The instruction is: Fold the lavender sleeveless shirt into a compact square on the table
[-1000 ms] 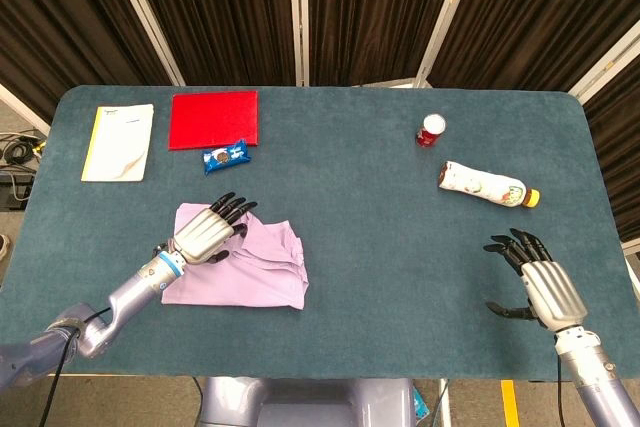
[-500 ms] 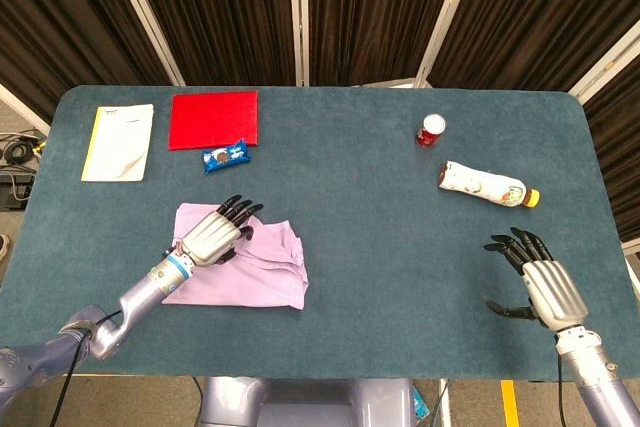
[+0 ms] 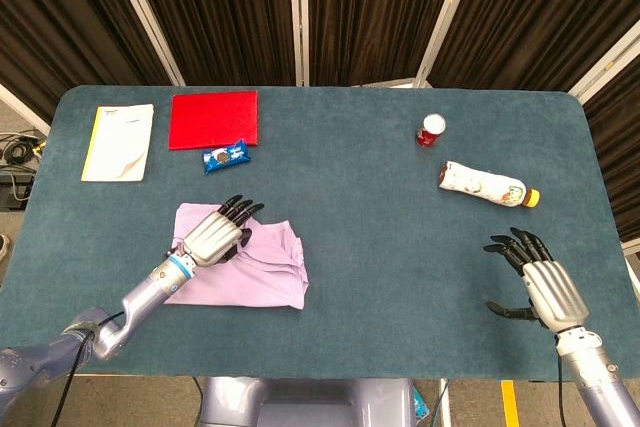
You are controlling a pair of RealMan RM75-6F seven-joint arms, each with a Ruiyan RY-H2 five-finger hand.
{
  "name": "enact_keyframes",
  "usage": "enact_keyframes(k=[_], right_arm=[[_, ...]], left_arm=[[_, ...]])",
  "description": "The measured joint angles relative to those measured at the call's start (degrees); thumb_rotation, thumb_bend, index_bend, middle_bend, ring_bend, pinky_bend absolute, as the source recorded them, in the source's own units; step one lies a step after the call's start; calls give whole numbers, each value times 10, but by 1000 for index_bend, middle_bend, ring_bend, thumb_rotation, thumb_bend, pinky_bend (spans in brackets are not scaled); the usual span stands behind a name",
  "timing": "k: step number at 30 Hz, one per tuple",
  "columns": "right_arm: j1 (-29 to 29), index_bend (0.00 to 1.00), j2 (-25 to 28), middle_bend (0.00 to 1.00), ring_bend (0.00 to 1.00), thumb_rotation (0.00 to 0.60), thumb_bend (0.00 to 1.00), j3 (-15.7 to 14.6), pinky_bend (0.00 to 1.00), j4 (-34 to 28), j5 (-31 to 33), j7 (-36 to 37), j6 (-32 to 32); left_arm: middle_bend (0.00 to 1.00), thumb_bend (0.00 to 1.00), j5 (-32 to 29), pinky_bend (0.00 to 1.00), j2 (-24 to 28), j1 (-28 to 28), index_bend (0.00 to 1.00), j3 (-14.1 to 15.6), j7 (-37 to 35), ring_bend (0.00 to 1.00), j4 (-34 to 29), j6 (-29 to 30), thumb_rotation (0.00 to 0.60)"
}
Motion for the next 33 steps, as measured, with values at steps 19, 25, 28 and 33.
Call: enact_keyframes(k=[19, 25, 28, 33], right_arm=[[1, 277, 0, 169, 0, 600, 9, -2, 0, -2, 2, -2, -7], [3, 277, 2, 169, 0, 600, 9, -2, 0, 0, 4, 5, -10], [3, 277, 3, 169, 0, 600, 9, -1, 0, 1, 6, 7, -11], [3, 277, 4, 169, 0, 600, 9, 0, 0, 3, 8, 11, -11]], left_arm=[[0, 525, -75, 0, -38, -51, 658, -79, 39, 0, -26, -58, 600], [0, 524, -101, 0, -70, -70, 657, -103, 49, 0, 4, -78, 600], [0, 524, -110, 0, -80, -77, 656, -110, 55, 0, 16, -86, 600], [0, 525, -123, 0, -96, -85, 634, -118, 57, 0, 33, -99, 600]])
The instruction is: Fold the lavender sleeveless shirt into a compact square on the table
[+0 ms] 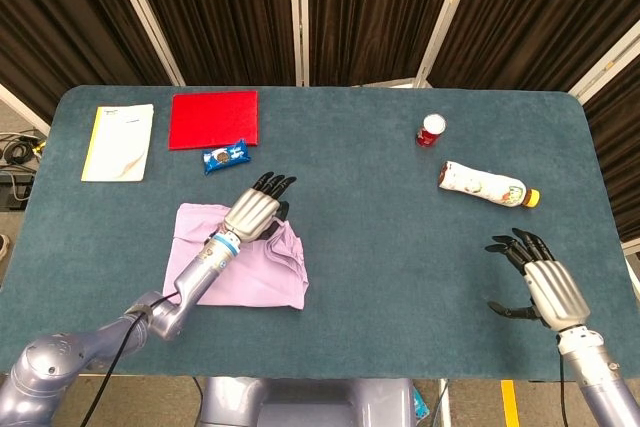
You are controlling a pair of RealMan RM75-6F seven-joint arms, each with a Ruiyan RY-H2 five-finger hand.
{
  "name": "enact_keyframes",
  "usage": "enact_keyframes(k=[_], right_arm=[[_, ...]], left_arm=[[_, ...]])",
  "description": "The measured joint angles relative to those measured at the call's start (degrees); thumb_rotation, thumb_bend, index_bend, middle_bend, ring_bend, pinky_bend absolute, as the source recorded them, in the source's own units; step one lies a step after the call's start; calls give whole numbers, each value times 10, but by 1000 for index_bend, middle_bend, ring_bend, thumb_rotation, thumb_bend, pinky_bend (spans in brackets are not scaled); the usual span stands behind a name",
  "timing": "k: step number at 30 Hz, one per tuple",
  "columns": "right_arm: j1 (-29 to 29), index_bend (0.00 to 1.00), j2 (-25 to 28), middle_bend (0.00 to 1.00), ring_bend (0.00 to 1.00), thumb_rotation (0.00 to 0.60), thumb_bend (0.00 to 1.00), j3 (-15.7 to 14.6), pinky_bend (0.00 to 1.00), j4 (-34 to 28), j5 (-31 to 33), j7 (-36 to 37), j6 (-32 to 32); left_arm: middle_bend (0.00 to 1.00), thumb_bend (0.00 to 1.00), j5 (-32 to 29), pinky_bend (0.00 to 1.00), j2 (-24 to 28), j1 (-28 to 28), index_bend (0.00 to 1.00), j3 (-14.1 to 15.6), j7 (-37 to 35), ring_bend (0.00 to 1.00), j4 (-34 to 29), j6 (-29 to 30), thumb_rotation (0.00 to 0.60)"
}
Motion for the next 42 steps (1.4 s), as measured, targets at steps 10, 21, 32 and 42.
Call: enact_keyframes(k=[10, 21, 32, 42], right_arm=[[2, 279, -2, 171, 0, 600, 9, 2, 0, 5, 6, 2, -6], [2, 282, -3, 176, 0, 600, 9, 2, 0, 6, 6, -1, -5], [0, 283, -4, 176, 0, 600, 10, 1, 0, 3, 4, -5, -3], [0, 283, 0, 176, 0, 600, 9, 1, 0, -1, 0, 0, 1]], left_arm=[[0, 554, -34, 0, -18, -9, 488, -16, 10, 0, 25, -26, 600], [0, 213, -57, 0, -20, -1, 0, -34, 18, 0, 16, -10, 600], [0, 214, -44, 0, 18, 12, 0, -39, -24, 0, -33, 33, 600], [0, 215, -25, 0, 89, 38, 0, 6, -32, 0, -108, 17, 600]])
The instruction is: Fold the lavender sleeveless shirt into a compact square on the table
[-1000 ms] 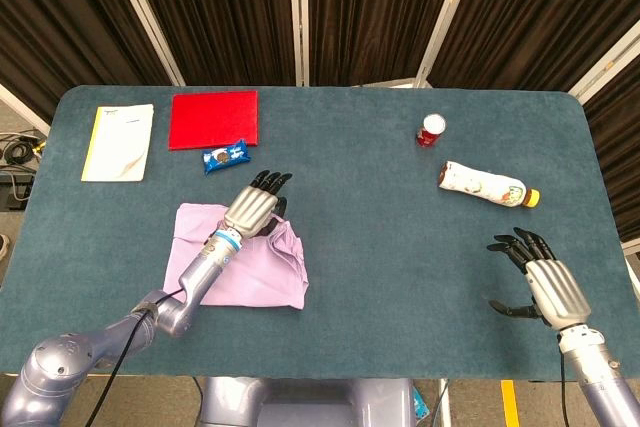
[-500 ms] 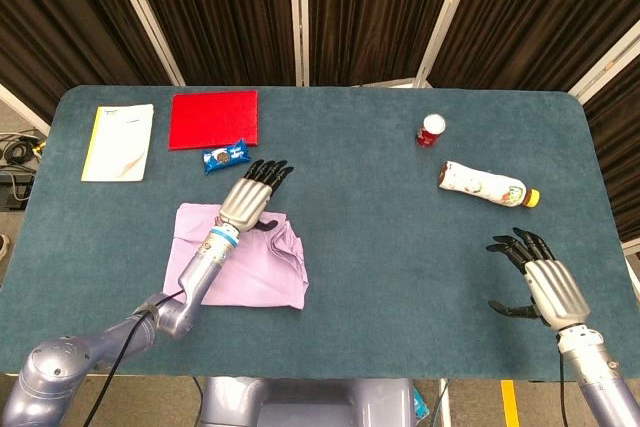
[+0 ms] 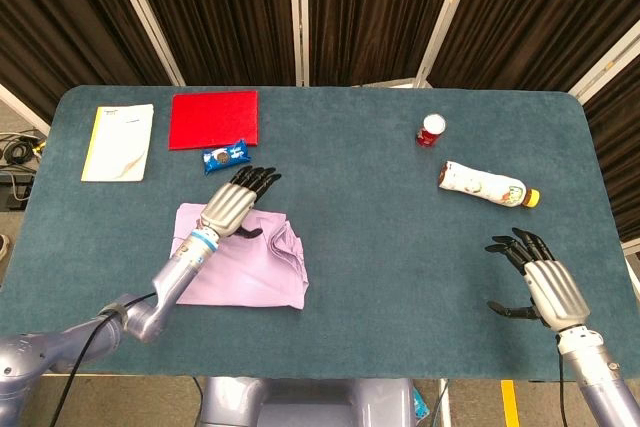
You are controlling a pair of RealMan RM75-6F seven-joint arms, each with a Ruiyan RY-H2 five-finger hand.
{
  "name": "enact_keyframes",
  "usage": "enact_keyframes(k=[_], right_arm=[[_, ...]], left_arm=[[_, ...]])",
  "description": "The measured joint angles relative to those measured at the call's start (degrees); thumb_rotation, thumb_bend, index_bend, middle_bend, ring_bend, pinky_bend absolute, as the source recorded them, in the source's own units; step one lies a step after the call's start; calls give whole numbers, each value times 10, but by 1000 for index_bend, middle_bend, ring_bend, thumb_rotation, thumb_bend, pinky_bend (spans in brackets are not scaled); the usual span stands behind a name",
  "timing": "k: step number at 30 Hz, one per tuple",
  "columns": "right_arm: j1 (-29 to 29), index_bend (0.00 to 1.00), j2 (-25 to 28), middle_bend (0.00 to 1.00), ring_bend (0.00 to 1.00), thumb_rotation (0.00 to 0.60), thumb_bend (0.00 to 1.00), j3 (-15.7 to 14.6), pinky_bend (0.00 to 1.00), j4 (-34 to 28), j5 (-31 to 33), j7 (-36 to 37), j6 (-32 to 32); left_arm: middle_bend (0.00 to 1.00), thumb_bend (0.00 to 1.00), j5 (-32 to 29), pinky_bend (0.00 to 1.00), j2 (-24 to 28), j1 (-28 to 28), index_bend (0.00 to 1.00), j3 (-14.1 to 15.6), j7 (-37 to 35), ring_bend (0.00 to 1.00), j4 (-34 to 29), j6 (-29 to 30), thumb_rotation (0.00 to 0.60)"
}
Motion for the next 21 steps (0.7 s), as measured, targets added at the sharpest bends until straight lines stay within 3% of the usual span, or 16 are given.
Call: enact_keyframes(k=[7, 21], right_arm=[[0, 283, 1, 177, 0, 600, 9, 0, 0, -1, -2, 2, 2], [-1, 283, 5, 177, 0, 600, 9, 3, 0, 3, 4, 13, 2]], left_arm=[[0, 215, 4, 0, -12, 5, 0, 12, 0, 0, 3, -7, 600], [0, 218, -21, 0, -87, -34, 0, -23, 19, 0, 63, -28, 600]])
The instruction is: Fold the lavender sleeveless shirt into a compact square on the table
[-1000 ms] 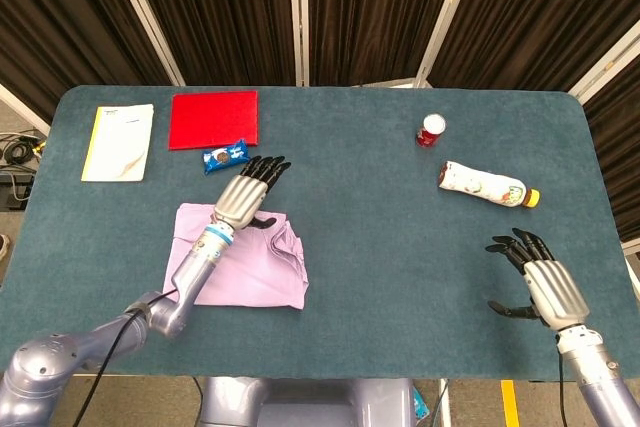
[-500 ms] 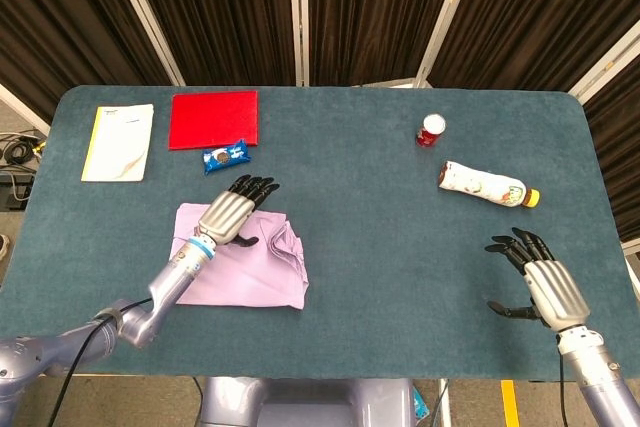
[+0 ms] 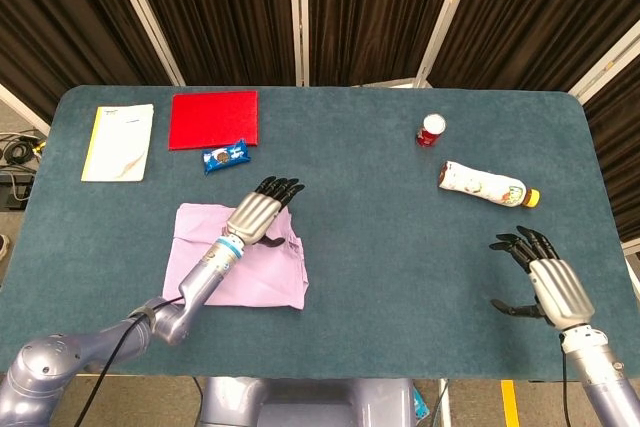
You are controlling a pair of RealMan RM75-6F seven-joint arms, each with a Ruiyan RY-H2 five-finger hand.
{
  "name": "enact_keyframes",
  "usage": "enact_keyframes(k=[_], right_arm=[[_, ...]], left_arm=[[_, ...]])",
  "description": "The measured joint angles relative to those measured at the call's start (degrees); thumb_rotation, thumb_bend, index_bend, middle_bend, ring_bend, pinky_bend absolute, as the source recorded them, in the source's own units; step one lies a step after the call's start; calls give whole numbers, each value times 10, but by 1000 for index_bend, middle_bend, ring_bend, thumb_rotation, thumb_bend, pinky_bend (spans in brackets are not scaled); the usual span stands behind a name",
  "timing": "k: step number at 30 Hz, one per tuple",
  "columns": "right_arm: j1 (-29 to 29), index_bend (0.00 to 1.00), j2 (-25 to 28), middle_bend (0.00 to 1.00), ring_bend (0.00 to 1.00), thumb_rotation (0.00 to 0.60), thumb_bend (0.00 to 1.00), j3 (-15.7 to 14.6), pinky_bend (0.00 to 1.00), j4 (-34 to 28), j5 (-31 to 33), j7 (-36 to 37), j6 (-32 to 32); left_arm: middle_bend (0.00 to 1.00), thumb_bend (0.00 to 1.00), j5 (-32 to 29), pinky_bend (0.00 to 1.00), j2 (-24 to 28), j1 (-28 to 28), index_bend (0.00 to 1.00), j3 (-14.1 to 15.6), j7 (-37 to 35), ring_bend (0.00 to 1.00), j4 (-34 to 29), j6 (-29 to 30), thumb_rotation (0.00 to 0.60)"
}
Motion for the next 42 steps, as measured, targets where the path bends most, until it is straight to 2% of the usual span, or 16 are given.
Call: enact_keyframes(k=[6, 12, 17, 22, 27, 32, 36, 42], right_arm=[[0, 283, 1, 177, 0, 600, 9, 0, 0, 0, -2, 4, 1], [-1, 283, 2, 177, 0, 600, 9, -1, 0, -2, -6, 3, 4], [-2, 284, 3, 177, 0, 600, 9, -2, 0, -5, -10, 4, 7], [-4, 283, 4, 177, 0, 600, 9, -4, 0, -9, -17, 4, 12], [-7, 283, 4, 159, 0, 600, 9, -3, 0, -11, -22, -7, 25], [-13, 252, -3, 105, 0, 600, 9, 2, 0, -7, -21, -46, 43], [-18, 168, -9, 23, 0, 600, 2, 7, 0, -2, -18, -80, 55], [-29, 122, -22, 0, 0, 600, 0, 14, 0, 6, -21, -144, 89]], left_arm=[[0, 218, -3, 0, -5, 0, 0, 0, 2, 0, 4, -1, 600], [0, 218, 8, 0, 12, 6, 0, 0, -7, 0, -19, 24, 600], [0, 217, 16, 0, 47, 19, 0, -2, -16, 0, -71, 55, 600], [0, 218, 20, 0, 108, 52, 0, -6, -8, 0, -157, 111, 600], [0, 220, 17, 0, 173, 111, 0, 0, 43, 0, -241, 193, 600], [0, 212, 10, 0, 253, 193, 0, 24, 109, 0, -350, 282, 600], [0, 7, 11, 0, 320, 270, 0, 57, 163, 0, -422, 350, 600], [0, 0, 38, 0, 363, 357, 0, 102, 230, 0, -475, 450, 600]])
